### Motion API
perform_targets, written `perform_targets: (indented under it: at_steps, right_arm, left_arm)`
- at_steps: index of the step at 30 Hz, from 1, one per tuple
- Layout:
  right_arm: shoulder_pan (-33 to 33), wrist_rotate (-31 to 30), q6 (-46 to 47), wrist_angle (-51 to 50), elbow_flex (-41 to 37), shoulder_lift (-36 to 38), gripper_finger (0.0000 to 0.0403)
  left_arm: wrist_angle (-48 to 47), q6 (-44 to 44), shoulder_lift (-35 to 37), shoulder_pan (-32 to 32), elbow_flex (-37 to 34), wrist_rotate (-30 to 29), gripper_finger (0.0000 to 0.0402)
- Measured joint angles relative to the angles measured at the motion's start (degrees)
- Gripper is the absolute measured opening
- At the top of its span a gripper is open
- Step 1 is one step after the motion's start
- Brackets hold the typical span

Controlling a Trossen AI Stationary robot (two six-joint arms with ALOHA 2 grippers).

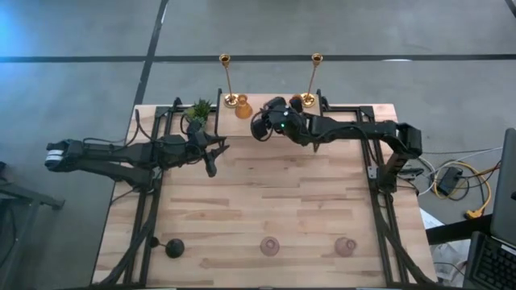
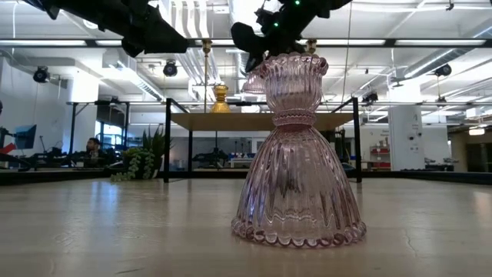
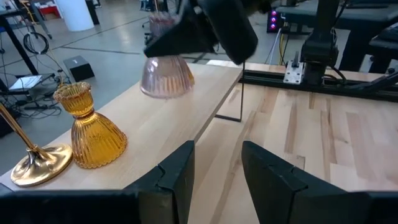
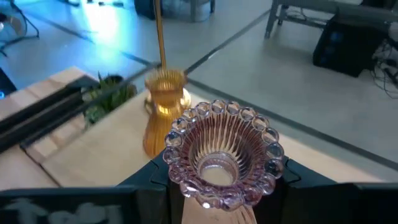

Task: Pick & Place candle stick holders
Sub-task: Put the top right pink glass candle holder on the shelf

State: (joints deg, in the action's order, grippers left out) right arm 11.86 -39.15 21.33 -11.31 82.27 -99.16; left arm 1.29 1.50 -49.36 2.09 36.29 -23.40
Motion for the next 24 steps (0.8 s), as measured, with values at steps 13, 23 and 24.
perform_targets:
  at_steps: [13, 23, 24]
  right_arm:
    - [5.4, 2.7, -5.2, -0.5, 3.3, -0.3, 0.0120]
    - [10.6, 11.4, -8.6, 1.1, 3.3, -0.3, 0.0120]
    - [11.0, 12.3, -9.1, 1.3, 3.3, -0.3, 0.0120]
  left_arm:
    - [-0.6, 0.1, 0.0, 0.0, 0.0, 0.0, 0.0138]
    - [-0.4, 0.3, 0.0, 0.0, 0.0, 0.0, 0.0138]
    - [-0.4, 0.4, 0.0, 0.0, 0.0, 0.0, 0.0138]
